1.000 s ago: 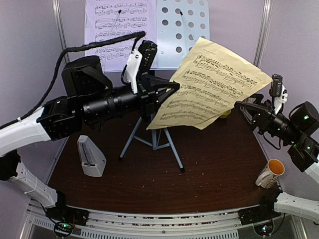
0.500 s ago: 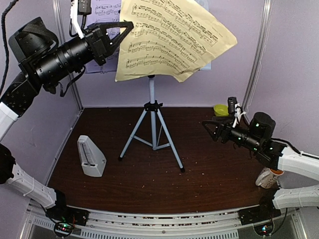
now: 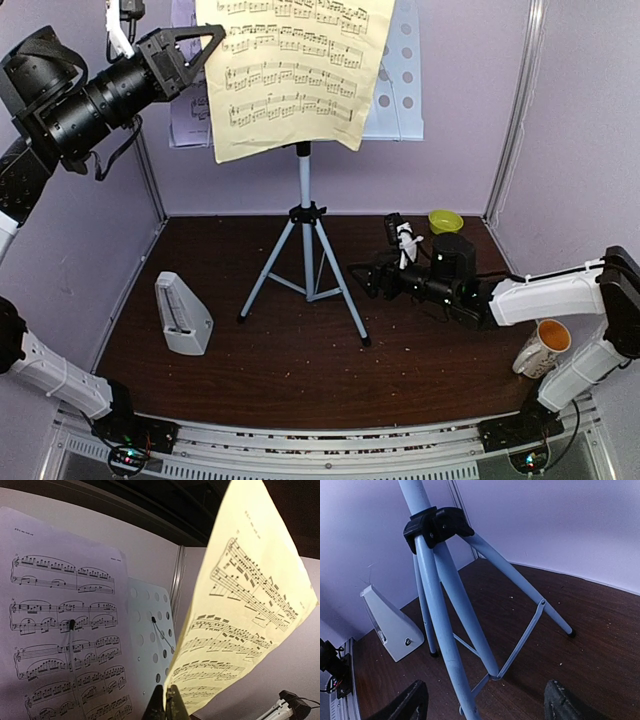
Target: Set up the instrument practice props
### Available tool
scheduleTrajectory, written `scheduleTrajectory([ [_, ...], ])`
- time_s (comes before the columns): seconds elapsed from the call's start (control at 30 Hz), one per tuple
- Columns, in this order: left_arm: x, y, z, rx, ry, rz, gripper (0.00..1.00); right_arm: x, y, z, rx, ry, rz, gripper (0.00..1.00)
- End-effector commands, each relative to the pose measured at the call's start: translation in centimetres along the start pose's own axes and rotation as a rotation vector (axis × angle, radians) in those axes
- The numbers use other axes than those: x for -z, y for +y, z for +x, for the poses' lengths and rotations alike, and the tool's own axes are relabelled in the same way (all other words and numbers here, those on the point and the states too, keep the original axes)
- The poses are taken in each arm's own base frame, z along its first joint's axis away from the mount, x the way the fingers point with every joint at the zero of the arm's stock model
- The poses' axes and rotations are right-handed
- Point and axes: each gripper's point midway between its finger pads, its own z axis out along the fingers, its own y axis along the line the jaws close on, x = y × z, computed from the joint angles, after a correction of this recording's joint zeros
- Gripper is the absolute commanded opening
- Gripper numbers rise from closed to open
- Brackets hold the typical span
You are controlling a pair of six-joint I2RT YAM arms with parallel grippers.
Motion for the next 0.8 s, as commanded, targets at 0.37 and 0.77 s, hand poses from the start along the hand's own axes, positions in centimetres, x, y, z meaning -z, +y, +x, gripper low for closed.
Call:
scheduleTrajectory([
  [0.37, 2.6, 2.7, -3.7, 0.061, -0.091, -0.13, 0.0, -5.0, 5.3, 0.3, 0.069, -0.004, -0.229, 0.76],
  [0.77, 3.5, 3.4, -4.5, 0.053, -0.116, -0.166, 0.0, -4.5, 7.3, 1.2, 0.089, 0.02, -0.29, 0.64],
])
